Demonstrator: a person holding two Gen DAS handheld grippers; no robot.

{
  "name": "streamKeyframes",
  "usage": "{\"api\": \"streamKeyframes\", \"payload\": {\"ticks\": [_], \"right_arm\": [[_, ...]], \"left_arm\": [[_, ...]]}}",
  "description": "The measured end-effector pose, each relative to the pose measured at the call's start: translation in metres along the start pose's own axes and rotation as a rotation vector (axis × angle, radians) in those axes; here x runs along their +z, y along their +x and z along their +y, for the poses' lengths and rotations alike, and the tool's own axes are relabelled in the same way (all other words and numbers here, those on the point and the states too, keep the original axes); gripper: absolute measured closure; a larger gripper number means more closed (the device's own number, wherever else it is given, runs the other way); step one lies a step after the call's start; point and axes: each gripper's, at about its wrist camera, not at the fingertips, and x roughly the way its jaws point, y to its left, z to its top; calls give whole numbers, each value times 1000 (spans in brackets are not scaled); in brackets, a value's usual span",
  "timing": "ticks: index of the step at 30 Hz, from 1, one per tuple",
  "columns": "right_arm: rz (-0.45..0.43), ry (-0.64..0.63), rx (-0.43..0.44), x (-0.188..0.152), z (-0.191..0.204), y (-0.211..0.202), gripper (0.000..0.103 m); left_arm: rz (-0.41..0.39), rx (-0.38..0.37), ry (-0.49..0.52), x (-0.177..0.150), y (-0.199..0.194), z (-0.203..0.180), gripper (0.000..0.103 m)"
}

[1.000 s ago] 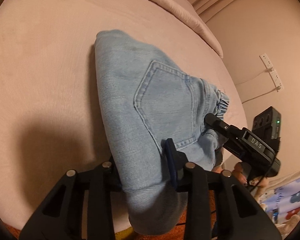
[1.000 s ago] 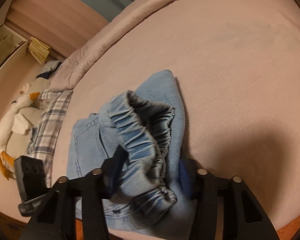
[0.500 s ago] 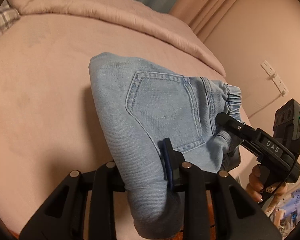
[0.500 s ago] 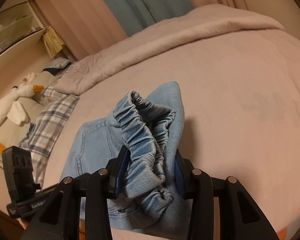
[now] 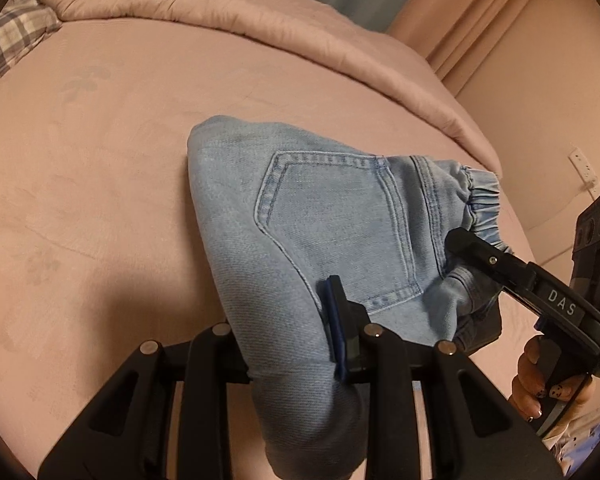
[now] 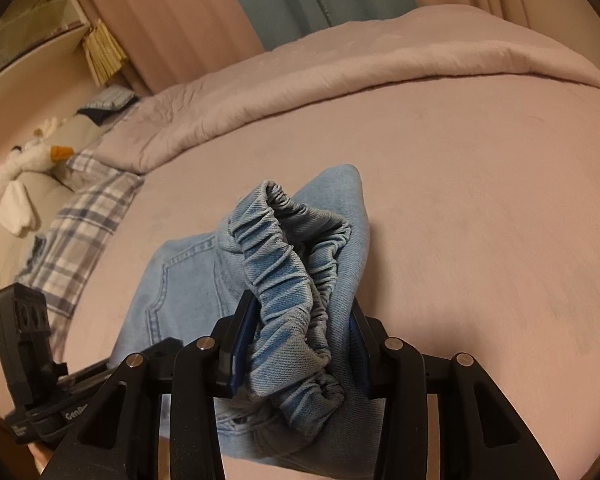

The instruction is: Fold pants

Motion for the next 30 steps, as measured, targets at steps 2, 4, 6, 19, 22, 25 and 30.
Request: {"api": "streamKeyframes", "payload": {"ticks": [2, 4, 6, 19, 22, 25, 30], "right_arm": [[8, -19, -18, -2, 0, 9, 60], [40, -17, -37, -8, -4, 21, 60], [53, -6, -58, -16, -11, 29, 60], [44, 24, -105, -18, -17, 7, 47], [11, 38, -141, -22, -13, -15, 33], [-32, 32, -136, -31, -4, -41, 29], [-125, 32, -168, -52, 14, -88, 21]], "left_arm": [[41, 28, -9, -1, 14, 3, 75], [43, 55, 7, -5, 19, 2, 74], [27, 73, 37, -9, 17, -3, 74], [6, 145, 27, -26, -17, -5, 42], [-76, 190, 68, -36, -51, -13, 17], [-142, 186, 83, -43, -82, -17, 9], [-218, 155, 112, -58, -127, -31, 1]]}}
